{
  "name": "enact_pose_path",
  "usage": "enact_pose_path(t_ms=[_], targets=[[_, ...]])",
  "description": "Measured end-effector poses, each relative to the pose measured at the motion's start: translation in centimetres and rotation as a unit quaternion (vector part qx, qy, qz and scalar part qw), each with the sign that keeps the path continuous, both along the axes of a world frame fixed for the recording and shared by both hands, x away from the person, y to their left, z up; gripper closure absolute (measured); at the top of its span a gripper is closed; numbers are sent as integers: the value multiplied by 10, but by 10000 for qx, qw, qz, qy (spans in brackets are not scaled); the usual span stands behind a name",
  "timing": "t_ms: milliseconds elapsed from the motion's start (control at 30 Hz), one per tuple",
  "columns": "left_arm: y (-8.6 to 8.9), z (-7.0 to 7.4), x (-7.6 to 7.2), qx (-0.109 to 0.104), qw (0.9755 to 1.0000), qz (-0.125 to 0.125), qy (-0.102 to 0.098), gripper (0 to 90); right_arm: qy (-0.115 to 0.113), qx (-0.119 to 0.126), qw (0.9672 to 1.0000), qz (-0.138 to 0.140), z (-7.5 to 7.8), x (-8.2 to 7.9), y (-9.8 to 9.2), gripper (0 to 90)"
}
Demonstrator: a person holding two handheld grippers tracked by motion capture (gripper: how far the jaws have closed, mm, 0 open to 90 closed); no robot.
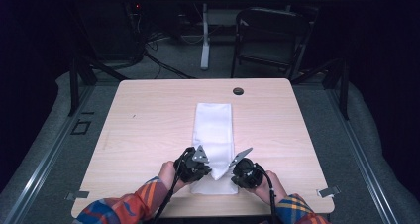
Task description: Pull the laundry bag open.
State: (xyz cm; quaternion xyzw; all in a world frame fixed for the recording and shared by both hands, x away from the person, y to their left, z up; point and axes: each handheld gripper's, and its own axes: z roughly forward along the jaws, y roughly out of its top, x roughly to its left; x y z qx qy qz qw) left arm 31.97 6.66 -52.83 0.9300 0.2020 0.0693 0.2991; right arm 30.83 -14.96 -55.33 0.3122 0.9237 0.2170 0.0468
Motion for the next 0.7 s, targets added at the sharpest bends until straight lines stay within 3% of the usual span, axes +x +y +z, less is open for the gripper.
enact_pose_path(t_ms=[233,333,700], targets=[[9,4,-1,74,9999,87,-63,854,21,44,10000,-37,-1,0,0,900],[15,7,-1,-47,9998,179,-123,854,34,53,10000,-28,0,0,0,900],[34,13,-1,-79,9988,451,-170,853,12,10,10000,-9,0,0,0,900]])
